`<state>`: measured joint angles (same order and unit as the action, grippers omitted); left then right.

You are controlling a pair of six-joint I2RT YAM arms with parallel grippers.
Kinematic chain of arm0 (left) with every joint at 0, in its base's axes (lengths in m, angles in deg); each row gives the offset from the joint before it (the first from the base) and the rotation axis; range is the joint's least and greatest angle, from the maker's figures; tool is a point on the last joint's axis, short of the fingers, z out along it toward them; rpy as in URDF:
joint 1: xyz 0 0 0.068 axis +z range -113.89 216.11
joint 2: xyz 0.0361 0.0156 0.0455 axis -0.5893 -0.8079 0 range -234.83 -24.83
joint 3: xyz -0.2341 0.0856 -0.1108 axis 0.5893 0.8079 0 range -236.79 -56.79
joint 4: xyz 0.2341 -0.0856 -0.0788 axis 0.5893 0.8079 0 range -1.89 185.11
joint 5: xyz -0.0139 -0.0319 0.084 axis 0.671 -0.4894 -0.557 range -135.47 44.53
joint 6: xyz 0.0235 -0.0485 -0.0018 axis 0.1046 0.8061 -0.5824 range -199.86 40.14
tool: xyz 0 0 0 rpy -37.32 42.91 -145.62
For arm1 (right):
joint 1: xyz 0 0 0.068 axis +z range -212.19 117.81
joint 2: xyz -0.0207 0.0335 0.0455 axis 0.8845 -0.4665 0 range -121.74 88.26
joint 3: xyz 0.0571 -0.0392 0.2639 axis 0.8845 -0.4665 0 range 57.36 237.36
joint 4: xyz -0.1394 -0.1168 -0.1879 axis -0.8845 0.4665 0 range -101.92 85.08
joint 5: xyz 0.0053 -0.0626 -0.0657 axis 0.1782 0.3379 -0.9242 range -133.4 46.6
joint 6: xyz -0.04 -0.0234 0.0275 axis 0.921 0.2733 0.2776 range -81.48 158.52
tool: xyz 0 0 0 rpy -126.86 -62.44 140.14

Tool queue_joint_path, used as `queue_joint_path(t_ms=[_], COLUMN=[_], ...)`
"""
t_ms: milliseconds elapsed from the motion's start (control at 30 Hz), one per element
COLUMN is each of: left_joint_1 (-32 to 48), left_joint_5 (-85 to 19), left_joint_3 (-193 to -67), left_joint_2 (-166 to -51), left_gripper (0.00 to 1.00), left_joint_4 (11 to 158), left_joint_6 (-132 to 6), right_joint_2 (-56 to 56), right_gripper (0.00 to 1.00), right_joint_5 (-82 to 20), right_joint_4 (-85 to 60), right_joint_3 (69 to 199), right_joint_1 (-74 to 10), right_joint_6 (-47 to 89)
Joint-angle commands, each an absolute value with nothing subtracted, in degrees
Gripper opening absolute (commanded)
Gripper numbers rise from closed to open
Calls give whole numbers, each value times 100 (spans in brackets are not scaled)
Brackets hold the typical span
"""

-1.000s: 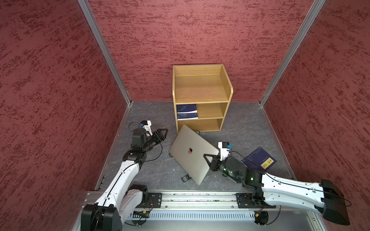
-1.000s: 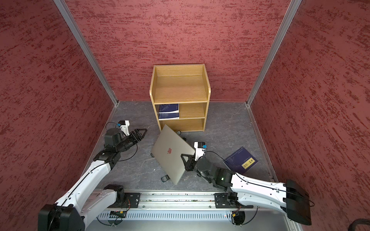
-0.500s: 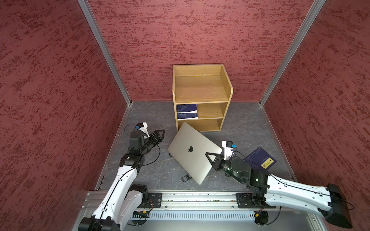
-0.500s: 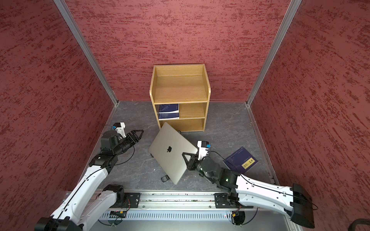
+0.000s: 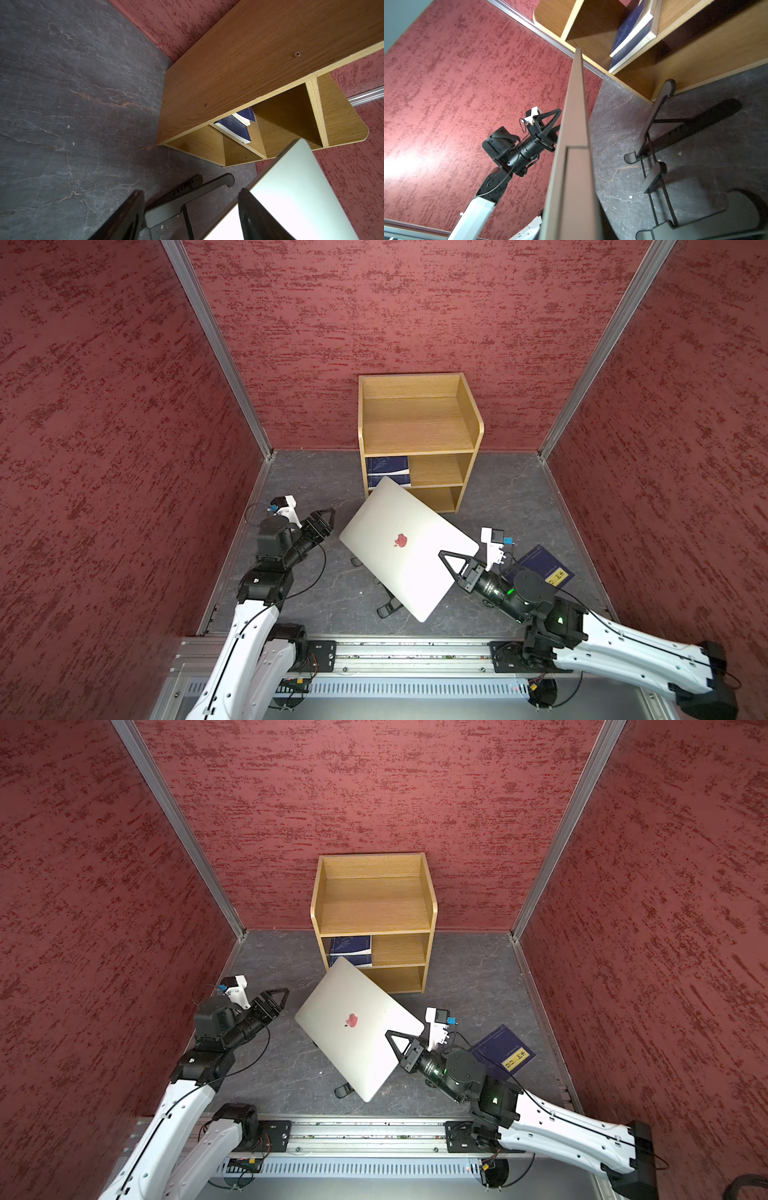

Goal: Close the laptop lid and set it aside
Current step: Pick up the laptop from the computer stand, then place the laptop on the shelf.

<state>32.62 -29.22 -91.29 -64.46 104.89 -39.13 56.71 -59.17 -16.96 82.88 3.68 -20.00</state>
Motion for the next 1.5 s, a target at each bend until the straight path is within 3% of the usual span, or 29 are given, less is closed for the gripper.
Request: queue_joint_path(t_ms=[0, 267, 733, 967, 1167, 1467], left_joint_1=[3304, 3313, 2947, 1947, 1183, -277], left_joint_5=[-2921, -2615, -2137, -2712, -3218, -3924], left_joint_3=[-9269, -9316, -9458, -9399, -9174, -9816], left_joint_2=[-6300, -6019, -5409, -5012, -4941, -6339], left_gripper=[74, 75, 78, 88, 90, 91], left_joint_4=[10694, 10766, 10576, 10191, 9296, 8231], left_joint_6=[-3799, -3604, -2910, -2489, -2131, -2818], right_joint_2=[6143, 6631, 6024, 5896, 5802, 5338], right_gripper=[0, 0, 0, 0, 0, 0], right_joint_5=[-5941, -6163, -6772, -7018, -7293, -7900], right_joint_4=[-2850, -3219, -4009, -4147, -4324, -5051], right_joint_3=[8546, 8610, 9025, 9207, 9261, 9364], right_joint_1=[385, 390, 390, 390, 390, 390], right_joint_6=[-2116, -2014, -2166, -2071, -2085, -2034])
